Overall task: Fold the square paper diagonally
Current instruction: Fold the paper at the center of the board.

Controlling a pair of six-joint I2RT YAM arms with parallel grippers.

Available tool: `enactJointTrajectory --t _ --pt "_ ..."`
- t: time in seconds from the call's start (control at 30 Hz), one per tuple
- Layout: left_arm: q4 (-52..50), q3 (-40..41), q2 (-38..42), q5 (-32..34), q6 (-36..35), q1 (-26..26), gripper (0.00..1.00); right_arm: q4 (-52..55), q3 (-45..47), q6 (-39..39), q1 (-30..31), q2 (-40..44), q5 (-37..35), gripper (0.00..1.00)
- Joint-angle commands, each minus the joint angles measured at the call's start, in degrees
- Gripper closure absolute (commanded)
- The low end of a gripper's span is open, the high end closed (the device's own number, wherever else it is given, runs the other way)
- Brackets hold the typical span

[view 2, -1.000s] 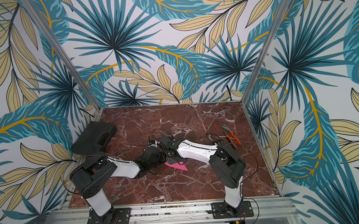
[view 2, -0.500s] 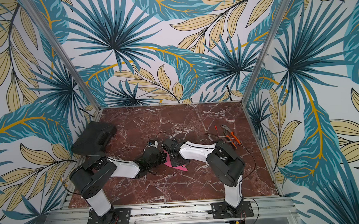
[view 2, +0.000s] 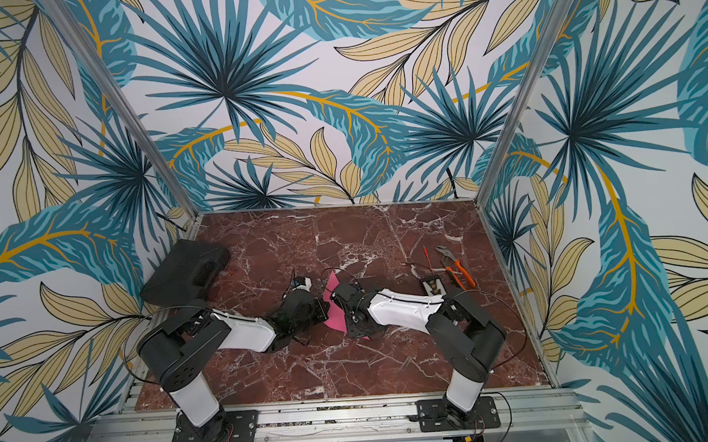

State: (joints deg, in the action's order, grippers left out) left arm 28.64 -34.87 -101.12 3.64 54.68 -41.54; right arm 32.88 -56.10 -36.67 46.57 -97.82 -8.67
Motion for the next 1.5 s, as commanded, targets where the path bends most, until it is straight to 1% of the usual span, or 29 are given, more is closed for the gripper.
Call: enactJointTrajectory --t 0.0,0.5,0.63,0.7,0.77,0.9,0.93,1.0,1.1,1.23,1.3,1.37,1.47 --pt "-6.85 2.09 -1.10 0.62 -0.14 0.57 1.00 4.59 3.01 -1.99 0.93 1.00 0.66 0.90" --pt "-7.37 2.00 -0.67 0.37 -1.22 0.73 1.00 5.85 9.09 -6.01 2.13 6.84 -1.28 0.92" --pt "-8.32 1.50 0.02 0.05 -2.65 0.75 1.00 6.80 8.78 -5.89 2.17 10.58 -3.25 0.92" --pt "-9.23 1.24 0.80 0.05 -3.88 0.64 1.00 7.79 8.10 -5.22 2.04 13.26 -5.17 0.89" --pt "-10.40 0.74 1.49 -1.63 -5.80 0.66 1.00 9.17 6.89 -4.12 1.58 16.51 -7.99 0.85" --pt "-12.11 -0.34 2.04 -2.02 -8.80 0.65 1.00 9.60 4.52 0.39 -0.16 21.69 -11.88 0.76" --pt "-12.56 -0.71 2.11 -2.16 -9.66 0.64 1.00 9.54 3.74 1.81 -1.88 22.76 -12.78 0.73" --pt "-13.44 -1.45 2.42 -2.22 -10.67 0.64 0.95 9.56 2.41 4.50 -3.65 24.32 -14.21 0.68" --pt "-14.04 -2.06 2.56 -2.31 -11.42 0.66 0.86 9.52 0.51 7.99 -6.19 26.22 -15.53 0.62" --pt "-15.41 -2.74 2.99 -1.85 -12.52 0.65 0.73 9.36 -1.11 12.14 -9.38 28.17 -16.78 0.51" --pt "-15.87 -2.74 3.44 -1.46 -12.64 0.75 0.67 9.15 -1.13 13.45 -10.88 29.48 -17.25 0.47" --pt "-16.51 -2.82 4.20 -1.18 -13.07 0.85 0.57 8.42 -0.58 14.42 -12.73 31.27 -17.76 0.41" --pt "-18.12 -3.59 5.38 -1.00 -13.79 1.13 0.47 6.75 1.16 15.53 -15.32 34.74 -18.07 0.33"
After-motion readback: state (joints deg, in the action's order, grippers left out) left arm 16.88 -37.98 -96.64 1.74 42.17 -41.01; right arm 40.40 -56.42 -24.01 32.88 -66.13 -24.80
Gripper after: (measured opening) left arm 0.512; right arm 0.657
